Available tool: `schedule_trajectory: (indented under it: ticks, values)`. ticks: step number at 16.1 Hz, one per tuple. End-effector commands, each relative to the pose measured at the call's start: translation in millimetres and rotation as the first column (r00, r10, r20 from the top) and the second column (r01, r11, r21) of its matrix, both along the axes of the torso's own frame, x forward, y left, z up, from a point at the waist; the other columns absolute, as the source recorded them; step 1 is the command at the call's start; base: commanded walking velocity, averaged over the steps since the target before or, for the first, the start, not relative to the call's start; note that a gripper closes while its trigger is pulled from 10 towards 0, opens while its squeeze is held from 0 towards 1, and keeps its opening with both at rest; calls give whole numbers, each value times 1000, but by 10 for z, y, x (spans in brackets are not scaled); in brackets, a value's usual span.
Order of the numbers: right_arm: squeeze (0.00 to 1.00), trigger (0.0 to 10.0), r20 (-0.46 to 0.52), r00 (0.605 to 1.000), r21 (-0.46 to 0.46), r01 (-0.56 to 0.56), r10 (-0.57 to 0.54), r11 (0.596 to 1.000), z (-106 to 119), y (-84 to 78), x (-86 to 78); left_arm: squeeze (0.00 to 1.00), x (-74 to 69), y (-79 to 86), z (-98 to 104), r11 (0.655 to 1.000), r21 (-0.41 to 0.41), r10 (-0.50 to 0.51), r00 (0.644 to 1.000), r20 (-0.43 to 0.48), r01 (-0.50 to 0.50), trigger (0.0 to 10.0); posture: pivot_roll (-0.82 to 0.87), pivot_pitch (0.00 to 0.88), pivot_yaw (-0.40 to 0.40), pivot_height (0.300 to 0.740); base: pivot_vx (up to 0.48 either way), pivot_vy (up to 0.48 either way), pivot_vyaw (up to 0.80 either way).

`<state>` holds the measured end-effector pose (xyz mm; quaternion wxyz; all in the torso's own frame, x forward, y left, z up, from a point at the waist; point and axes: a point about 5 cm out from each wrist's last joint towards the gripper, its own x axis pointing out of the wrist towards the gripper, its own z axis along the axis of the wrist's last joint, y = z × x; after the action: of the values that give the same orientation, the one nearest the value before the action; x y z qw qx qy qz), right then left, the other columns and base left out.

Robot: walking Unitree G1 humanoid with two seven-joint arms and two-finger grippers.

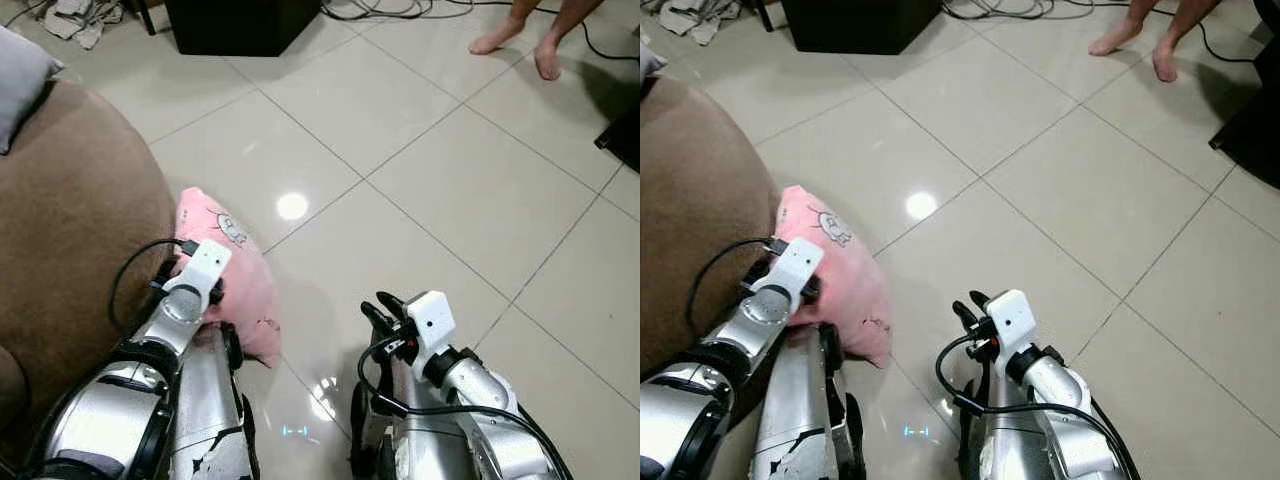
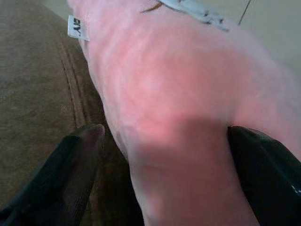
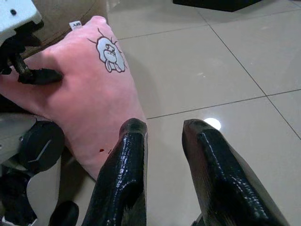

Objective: Move the pillow to the sofa from floor

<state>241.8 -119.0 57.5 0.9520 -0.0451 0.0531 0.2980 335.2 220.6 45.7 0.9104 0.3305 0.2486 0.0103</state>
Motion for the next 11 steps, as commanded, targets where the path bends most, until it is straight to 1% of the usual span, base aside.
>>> schedule_trajectory:
  ticks: [1, 2, 3, 5, 6, 8, 11]
  values:
    - [0, 10000, -16, 1000, -10, -17, 17, 1000, -20, 3, -36, 0, -62, 27, -76, 1000, 29, 6, 999, -32, -5, 10000, 18, 271, -54, 512, 0, 0, 0]
    - [0, 10000, -18, 1000, -11, -21, 21, 1000, -24, 11, -51, 0, -73, 27, -90, 999, 42, 0, 999, -39, 2, 5922, 14, 272, -52, 512, 0, 0, 0]
    - [0, 10000, -23, 999, -13, -27, 26, 1000, -34, 20, -70, 0, -90, 28, -112, 998, 58, -9, 999, -54, 12, 39, 10, 273, -49, 512, 0, 0, 0]
    - [0, 10000, -28, 999, -15, -29, 29, 999, -40, 19, -97, 0, -120, 13, -159, 998, 48, -24, 996, -91, 29, 0, 2, 275, -42, 512, 0, 0, 0]
    - [0, 10000, -29, 999, -16, -28, 28, 999, -42, 13, -106, 0, -125, 2, -169, 999, 41, -28, 995, -98, 32, 0, 2, 275, -40, 512, 0, 0, 0]
    - [0, 10000, -33, 999, -18, -23, 22, 1000, -51, 1, -115, 0, -132, -36, -191, 1000, -2, -30, 993, -112, 30, 0, 1, 271, -37, 512, 0, 0, 0]
    - [0, 10000, -33, 999, -19, -20, 19, 1000, -49, 4, -108, 0, -130, -75, -200, 999, -18, -43, 992, -116, 41, 0, 1, 265, -35, 512, 0, 0, 0]
